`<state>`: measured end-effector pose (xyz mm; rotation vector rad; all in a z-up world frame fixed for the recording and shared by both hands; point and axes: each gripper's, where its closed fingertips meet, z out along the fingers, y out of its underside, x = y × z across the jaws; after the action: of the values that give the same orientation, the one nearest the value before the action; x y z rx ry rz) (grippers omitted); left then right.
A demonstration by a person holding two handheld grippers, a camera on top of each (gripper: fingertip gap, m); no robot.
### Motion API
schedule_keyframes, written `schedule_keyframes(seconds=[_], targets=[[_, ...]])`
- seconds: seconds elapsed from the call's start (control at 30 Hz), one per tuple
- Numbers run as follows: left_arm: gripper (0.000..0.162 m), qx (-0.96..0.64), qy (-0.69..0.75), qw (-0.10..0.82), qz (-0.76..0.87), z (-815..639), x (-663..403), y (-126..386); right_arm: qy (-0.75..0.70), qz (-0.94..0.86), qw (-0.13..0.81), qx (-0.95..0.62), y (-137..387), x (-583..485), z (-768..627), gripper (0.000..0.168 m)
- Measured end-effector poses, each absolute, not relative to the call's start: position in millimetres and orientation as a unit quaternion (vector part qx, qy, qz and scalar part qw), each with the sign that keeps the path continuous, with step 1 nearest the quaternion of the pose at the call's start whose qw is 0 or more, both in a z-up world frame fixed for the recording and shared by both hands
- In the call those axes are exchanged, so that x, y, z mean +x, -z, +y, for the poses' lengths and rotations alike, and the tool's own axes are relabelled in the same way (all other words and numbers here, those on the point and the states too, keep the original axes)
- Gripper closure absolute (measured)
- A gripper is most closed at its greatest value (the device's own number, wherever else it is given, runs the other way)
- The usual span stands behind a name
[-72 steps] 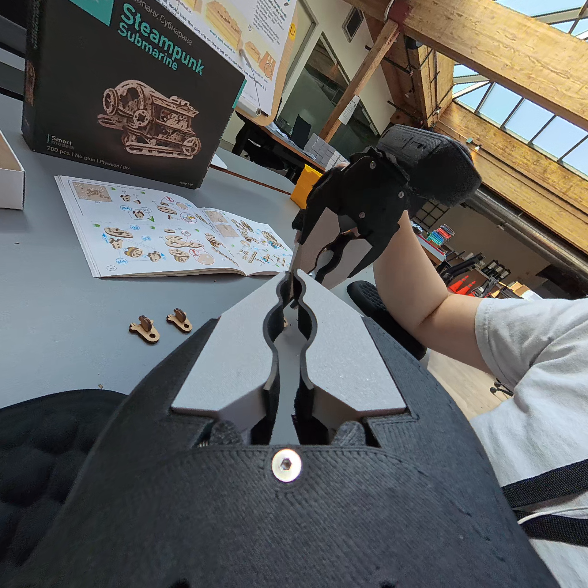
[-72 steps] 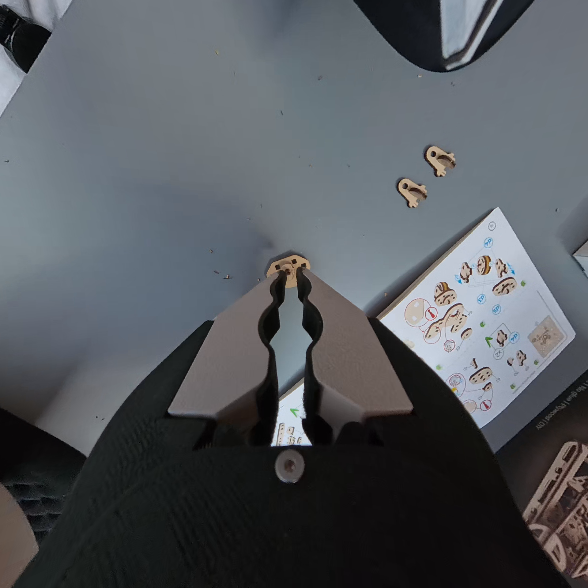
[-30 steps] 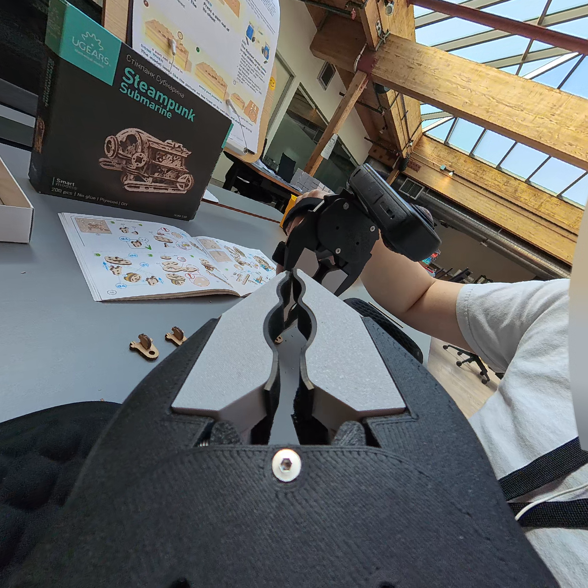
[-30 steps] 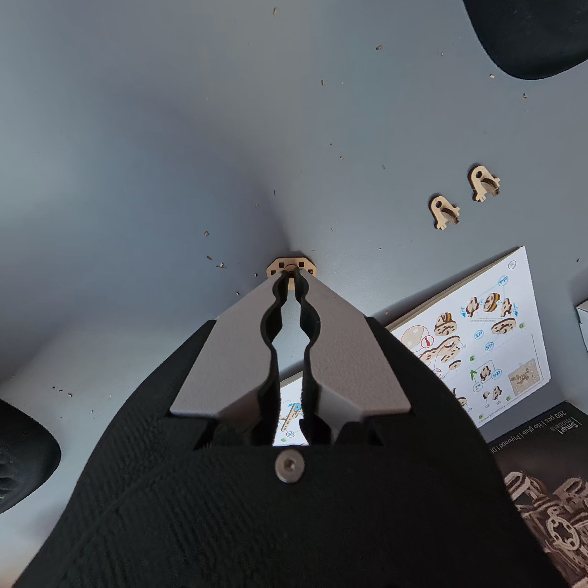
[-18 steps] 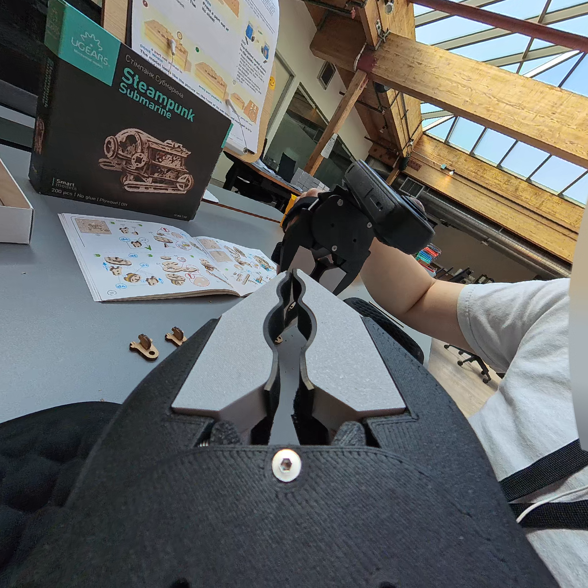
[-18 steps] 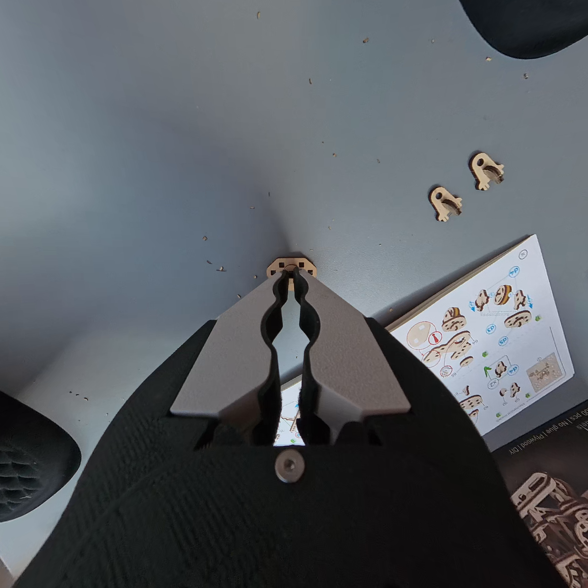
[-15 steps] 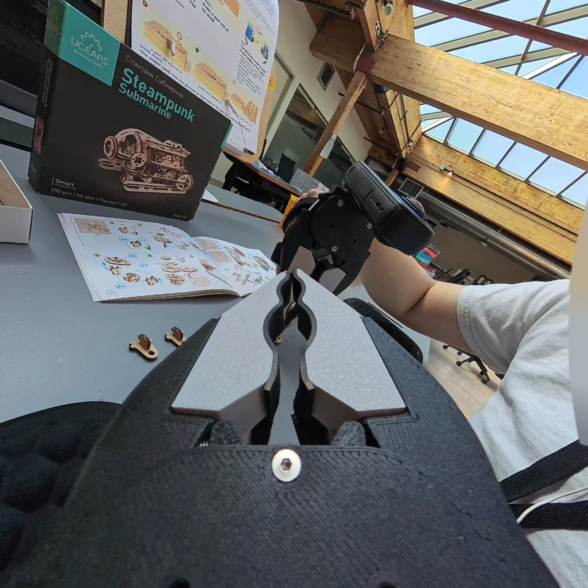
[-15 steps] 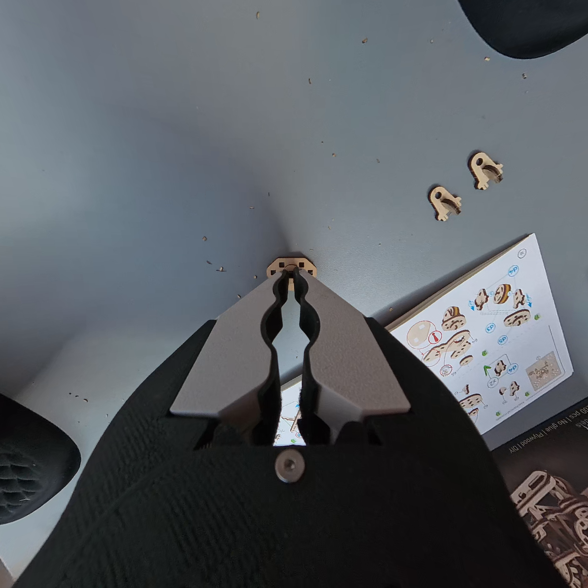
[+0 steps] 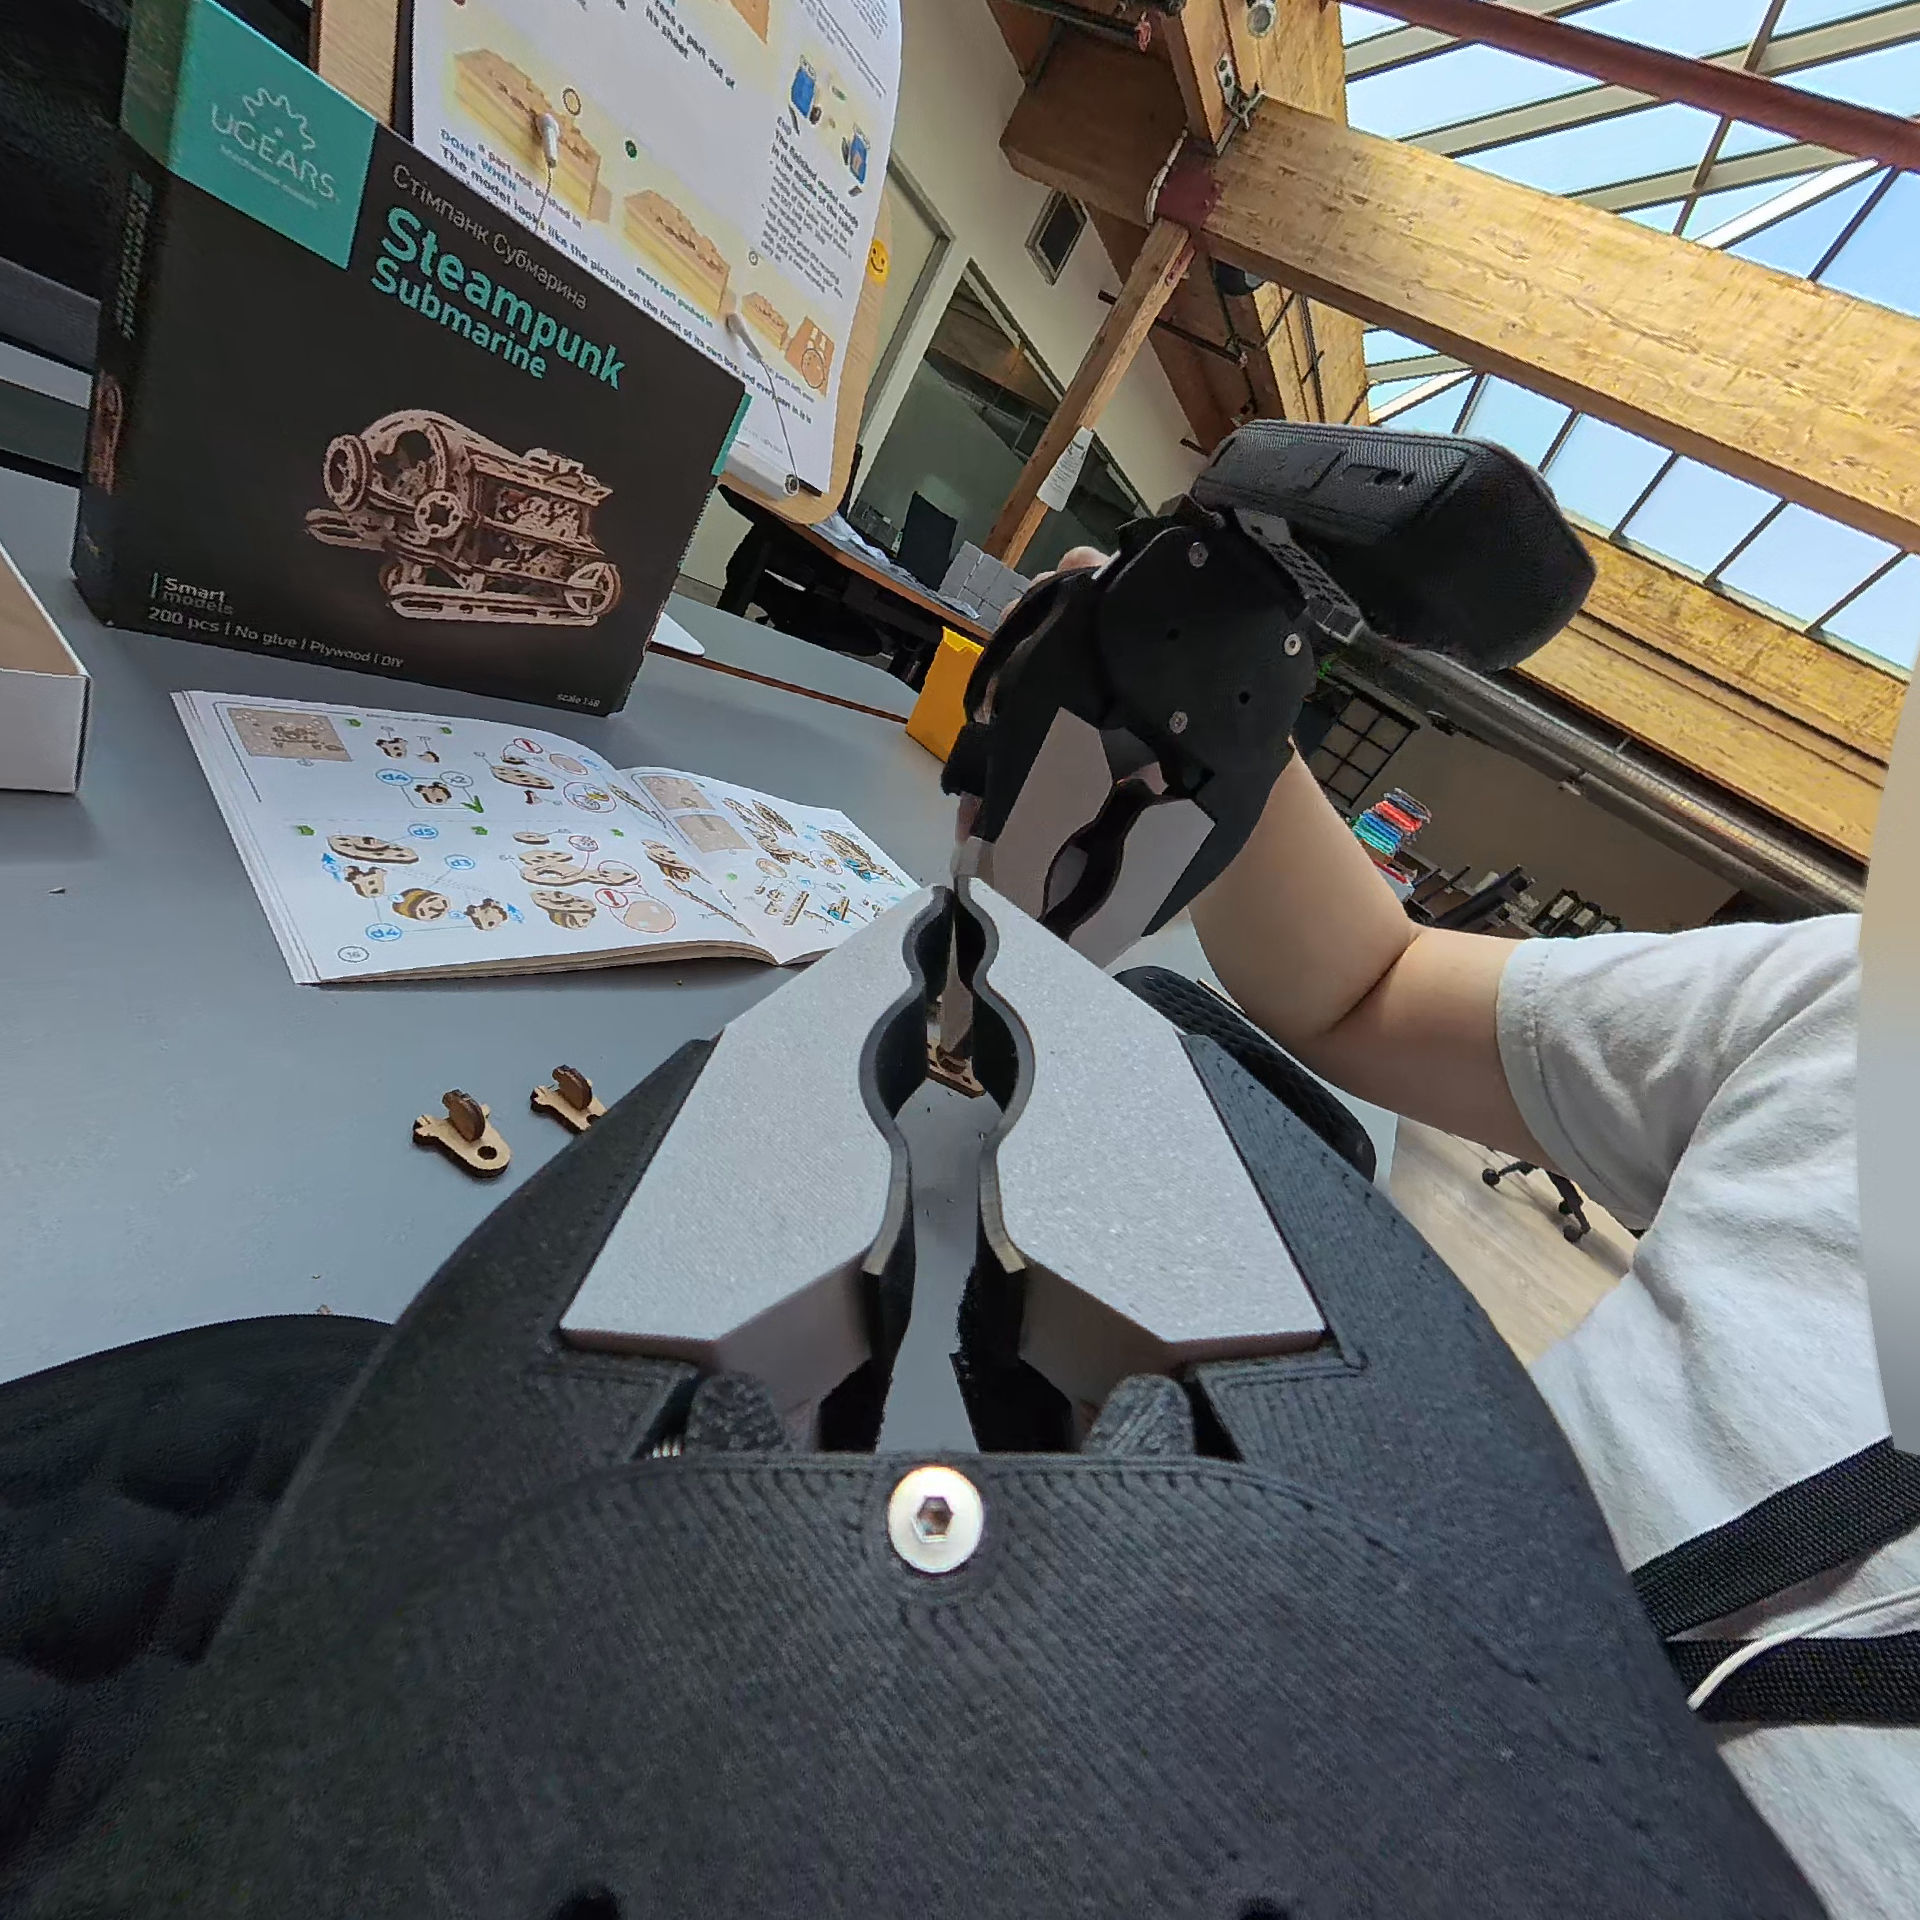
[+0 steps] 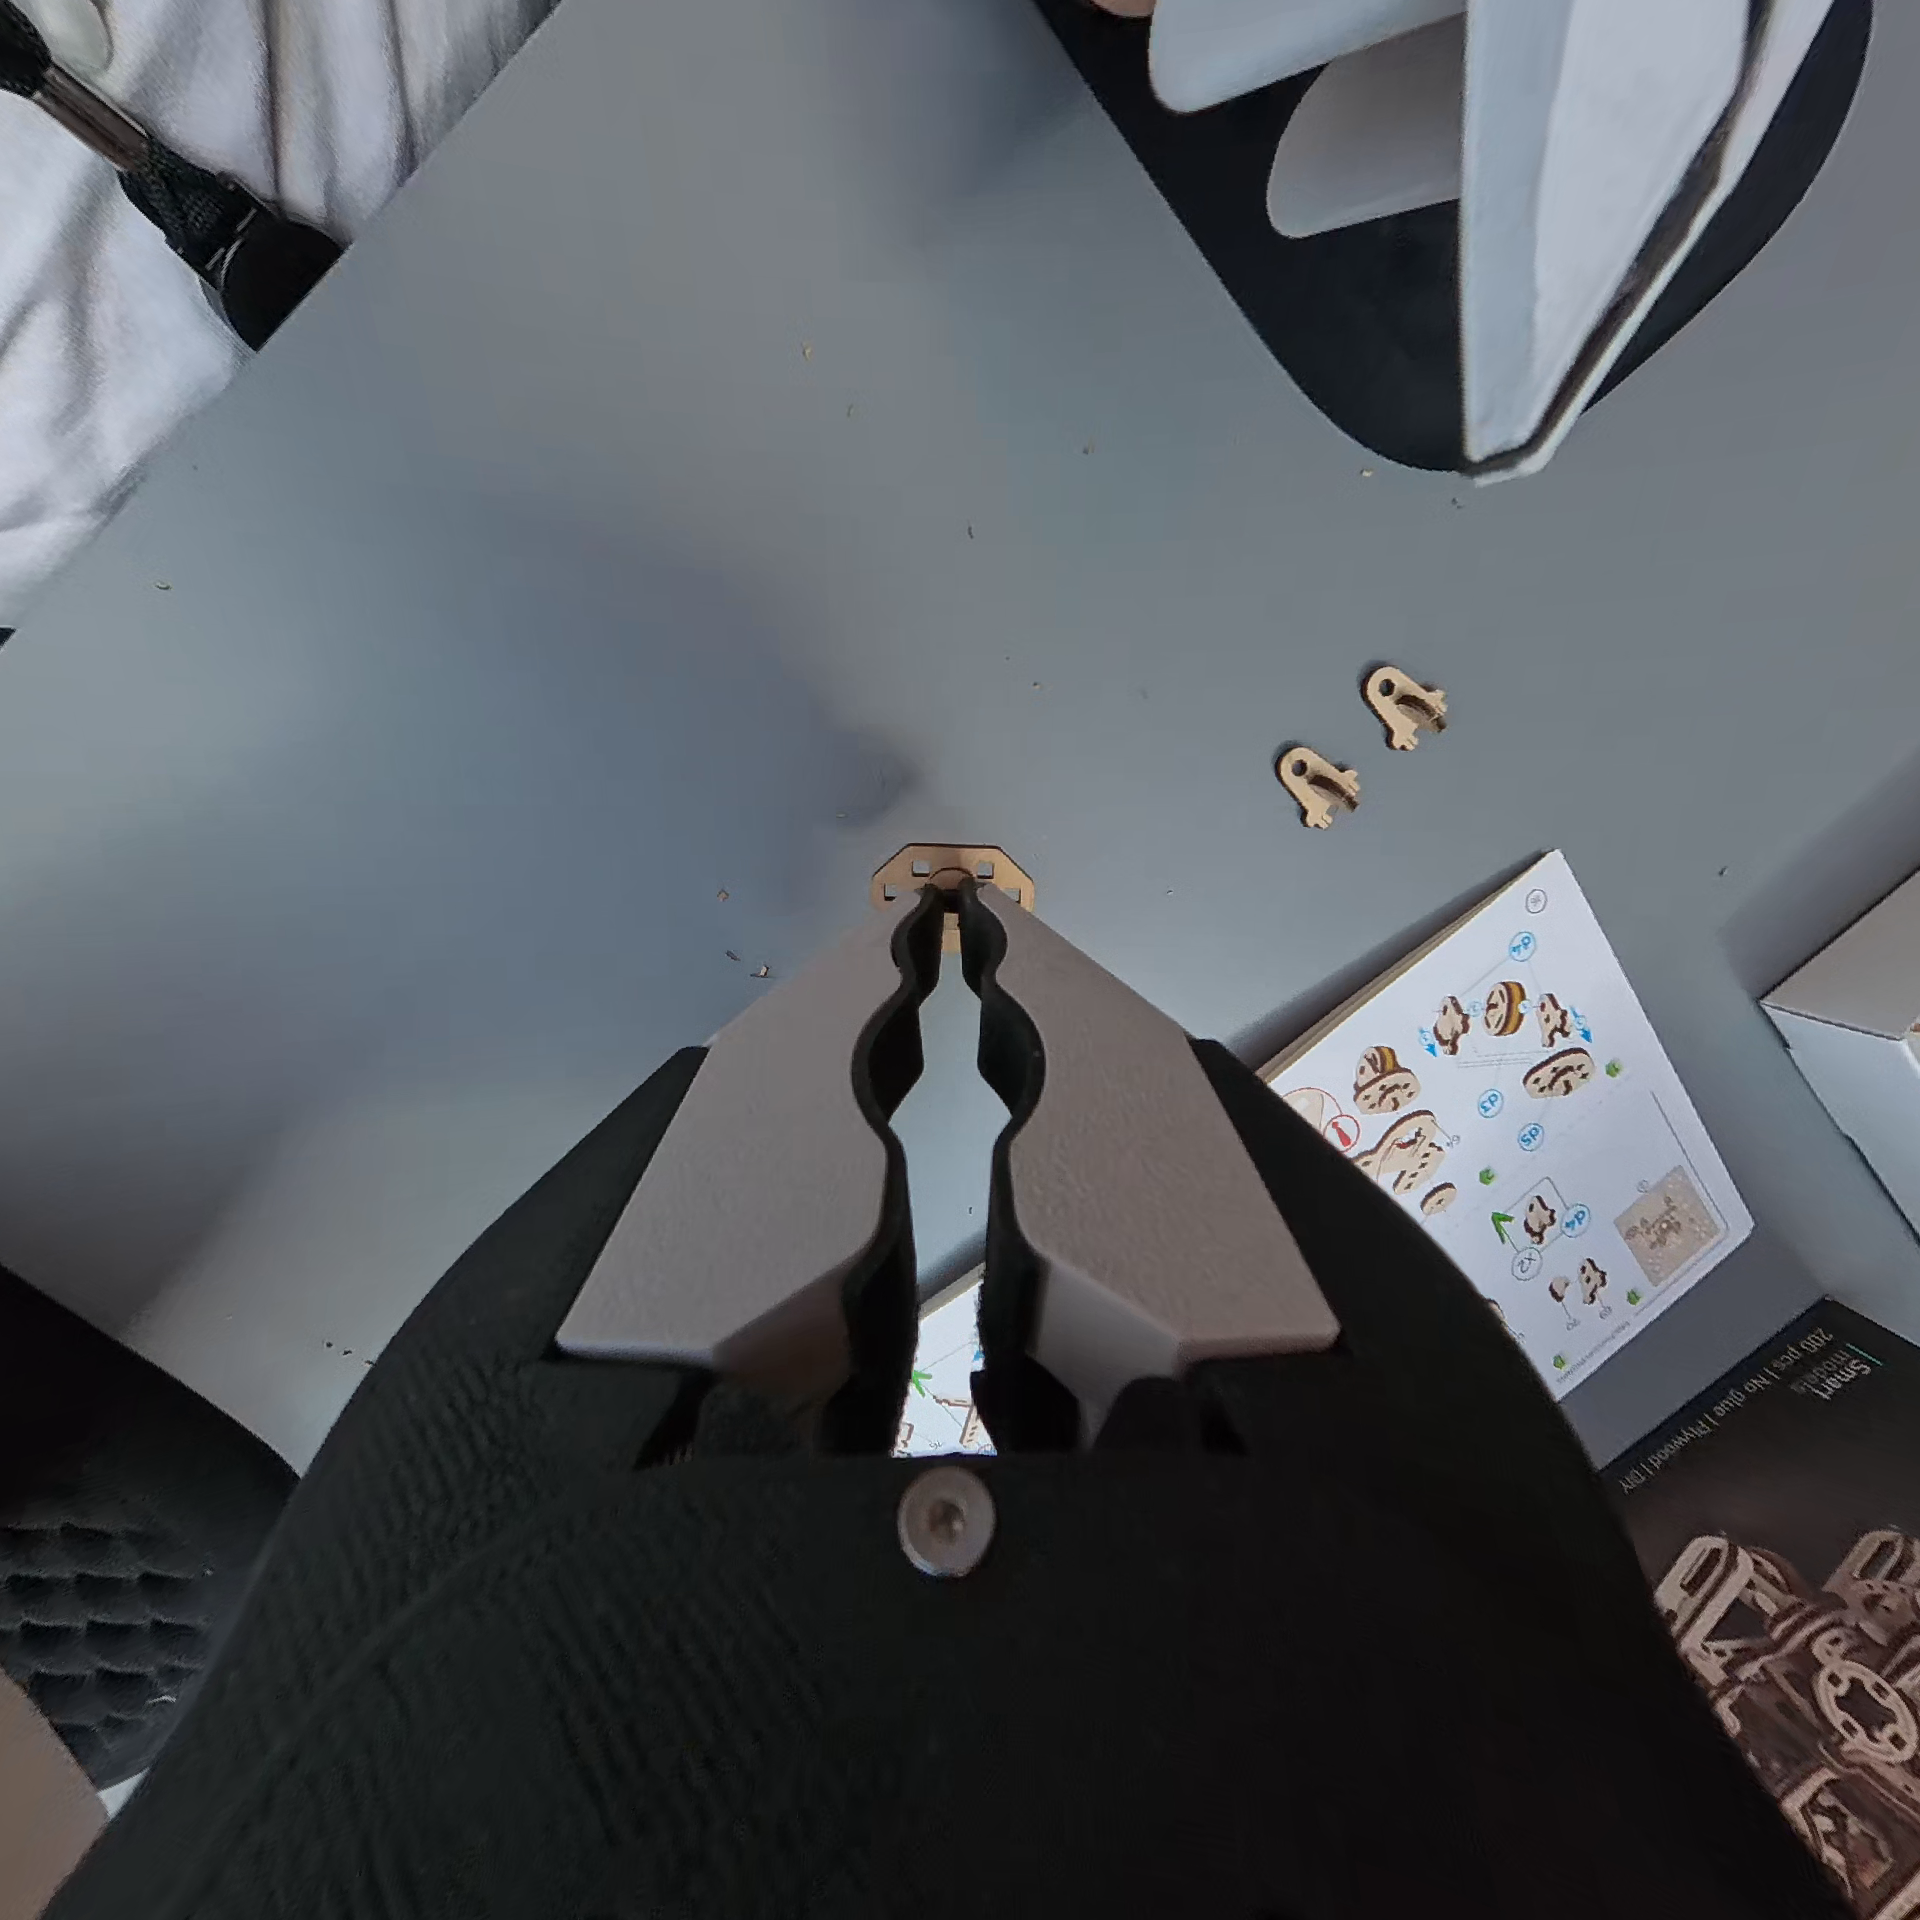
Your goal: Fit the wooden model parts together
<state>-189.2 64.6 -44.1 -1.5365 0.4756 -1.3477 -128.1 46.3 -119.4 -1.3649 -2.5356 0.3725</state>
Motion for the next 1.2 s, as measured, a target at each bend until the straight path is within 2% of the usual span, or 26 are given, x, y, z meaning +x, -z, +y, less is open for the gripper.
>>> schedule_keyframes(seconds=[0.1, 0.13, 0.17, 0.33, 0.4, 0.47, 0.57, 0.63, 0.77, 0.9, 0.97, 1.1, 1.2], targets=[[0.162, -0.634, 0.558, 0.499, 0.195, 64.8, -189.6, 43.6, -0.132, -0.865, 0.086, -0.476, 144.4, -127.9, 43.0, 0.166], [0.162, -0.633, 0.559, 0.499, 0.195, 64.8, -189.8, 43.5, -0.113, -0.866, 0.052, -0.485, 158.8, -118.2, 45.0, 0.158], [0.162, -0.633, 0.560, 0.499, 0.195, 64.7, -189.9, 43.3, -0.160, -0.854, 0.071, -0.490, 151.4, -129.7, 38.0, 0.166], [0.162, -0.632, 0.560, 0.498, 0.196, 64.4, -189.6, 43.2, -0.157, -0.858, 0.100, -0.478, 136.4, -132.4, 35.9, 0.166], [0.162, -0.633, 0.561, 0.497, 0.197, 64.3, -189.2, 43.5, -0.113, -0.864, 0.076, -0.485, 153.9, -123.2, 43.3, 0.166], [0.162, -0.632, 0.561, 0.496, 0.197, 64.2, -189.2, 43.4, -0.134, -0.860, 0.077, -0.486, 150.4, -126.6, 38.0, 0.166], [0.162, -0.631, 0.561, 0.499, 0.196, 64.0, -189.7, 42.8, -0.124, -0.865, 0.112, -0.473, 141.3, -129.7, 40.0, 0.166], [0.162, -0.630, 0.561, 0.499, 0.196, 64.1, -189.9, 42.6, -0.107, -0.864, 0.076, -0.487, 156.4, -122.2, 41.4, 0.163], [0.162, -0.630, 0.560, 0.500, 0.198, 63.7, -189.7, 42.6, -0.104, -0.864, 0.106, -0.481, 141.1, -125.7, 42.4, 0.165], [0.162, -0.630, 0.560, 0.501, 0.198, 63.5, -189.7, 42.4, -0.105, -0.858, 0.079, -0.496, 148.6, -123.0, 40.1, 0.165], [0.162, -0.629, 0.559, 0.503, 0.198, 63.3, -190.1, 42.1, -0.098, -0.861, 0.109, -0.487, 140.7, -125.9, 42.5, 0.165], [0.162, -0.629, 0.559, 0.502, 0.199, 63.2, -189.6, 42.4, -0.112, -0.849, 0.076, -0.510, 148.8, -121.9, 40.2, 0.165], [0.162, -0.629, 0.558, 0.504, 0.199, 63.2, -190.0, 42.2, -0.115, -0.850, 0.112, -0.501, 138.6, -127.8, 40.4, 0.166]])
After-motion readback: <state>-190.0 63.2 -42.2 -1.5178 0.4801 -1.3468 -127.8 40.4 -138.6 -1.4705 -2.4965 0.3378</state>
